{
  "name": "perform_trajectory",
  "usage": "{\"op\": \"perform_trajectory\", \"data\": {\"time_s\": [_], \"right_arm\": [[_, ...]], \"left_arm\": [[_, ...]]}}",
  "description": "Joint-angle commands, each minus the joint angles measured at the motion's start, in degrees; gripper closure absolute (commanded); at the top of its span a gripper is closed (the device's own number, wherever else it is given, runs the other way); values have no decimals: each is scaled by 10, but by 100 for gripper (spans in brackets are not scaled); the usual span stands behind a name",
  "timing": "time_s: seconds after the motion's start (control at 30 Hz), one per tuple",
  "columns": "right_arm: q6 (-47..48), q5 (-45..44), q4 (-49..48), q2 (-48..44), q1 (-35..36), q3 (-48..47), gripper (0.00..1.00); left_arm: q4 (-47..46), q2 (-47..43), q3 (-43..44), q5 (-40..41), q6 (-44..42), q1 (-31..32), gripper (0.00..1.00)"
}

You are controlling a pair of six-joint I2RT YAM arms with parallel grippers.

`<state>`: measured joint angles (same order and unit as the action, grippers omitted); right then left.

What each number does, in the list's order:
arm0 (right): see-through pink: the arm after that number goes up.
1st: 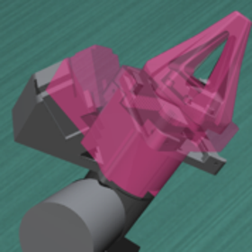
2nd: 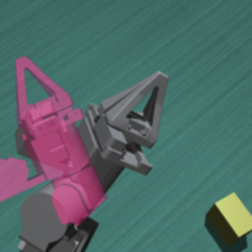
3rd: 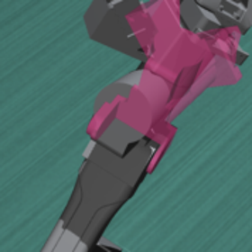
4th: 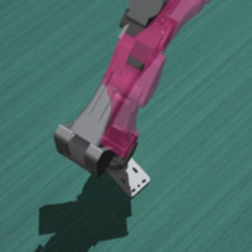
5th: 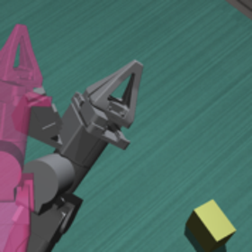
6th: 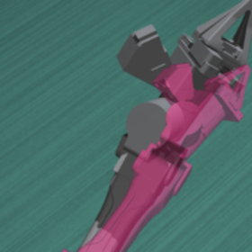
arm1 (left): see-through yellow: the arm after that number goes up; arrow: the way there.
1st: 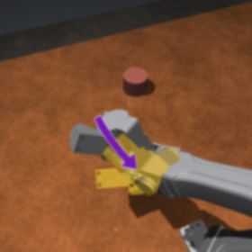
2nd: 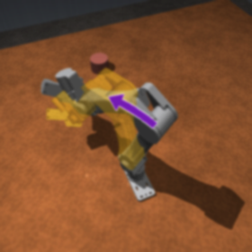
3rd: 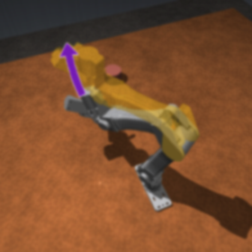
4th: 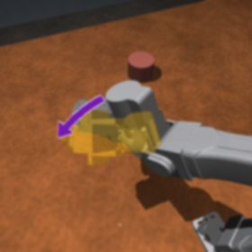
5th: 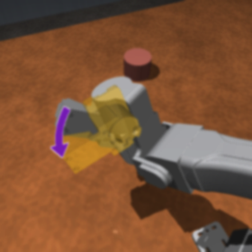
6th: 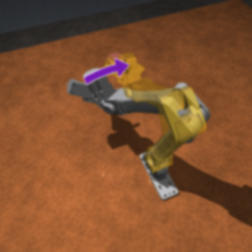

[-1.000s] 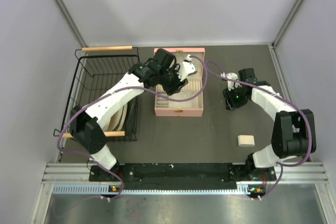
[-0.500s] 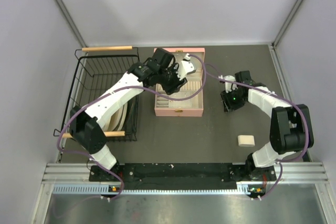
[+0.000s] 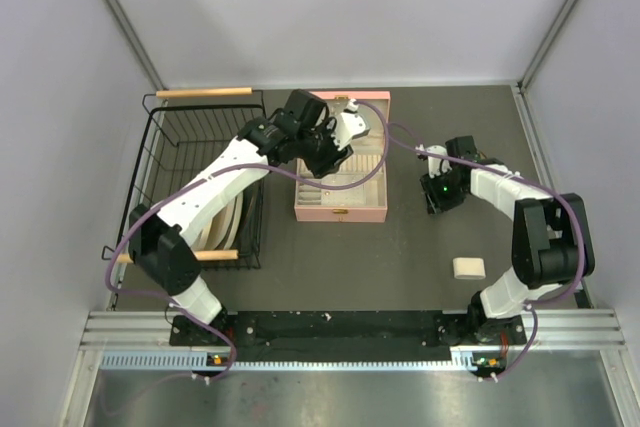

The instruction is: Organize the mixed jewelry

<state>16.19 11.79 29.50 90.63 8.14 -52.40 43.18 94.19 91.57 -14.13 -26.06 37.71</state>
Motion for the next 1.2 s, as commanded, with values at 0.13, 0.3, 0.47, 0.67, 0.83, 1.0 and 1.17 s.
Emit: {"op": "perform_trajectory", "data": {"time_s": [0.13,0.3,0.47,0.67,0.83,1.0,1.17], "right_arm": [[-9,-8,-21,6,11,-5,66],[-9,-12,-22,9,14,-4,69],[-10,-19,-23,10,15,-2,71],[-12,-22,-24,13,16,-2,74],[-13,-25,-25,17,21,-1,75],[-12,-31,-26,20,24,-2,78],[-12,-35,-28,22,25,-3,82]], "left_arm": [[-25,-31,-4,-13,-1,-4,51],[-26,-31,-6,-15,0,-6,51],[-25,-34,-10,-16,0,-12,51],[-26,-38,-15,-22,0,-17,51],[-27,-41,-19,-26,1,-19,51],[-30,-41,-23,-28,2,-23,51],[-29,-40,-23,-29,1,-25,51]]}}
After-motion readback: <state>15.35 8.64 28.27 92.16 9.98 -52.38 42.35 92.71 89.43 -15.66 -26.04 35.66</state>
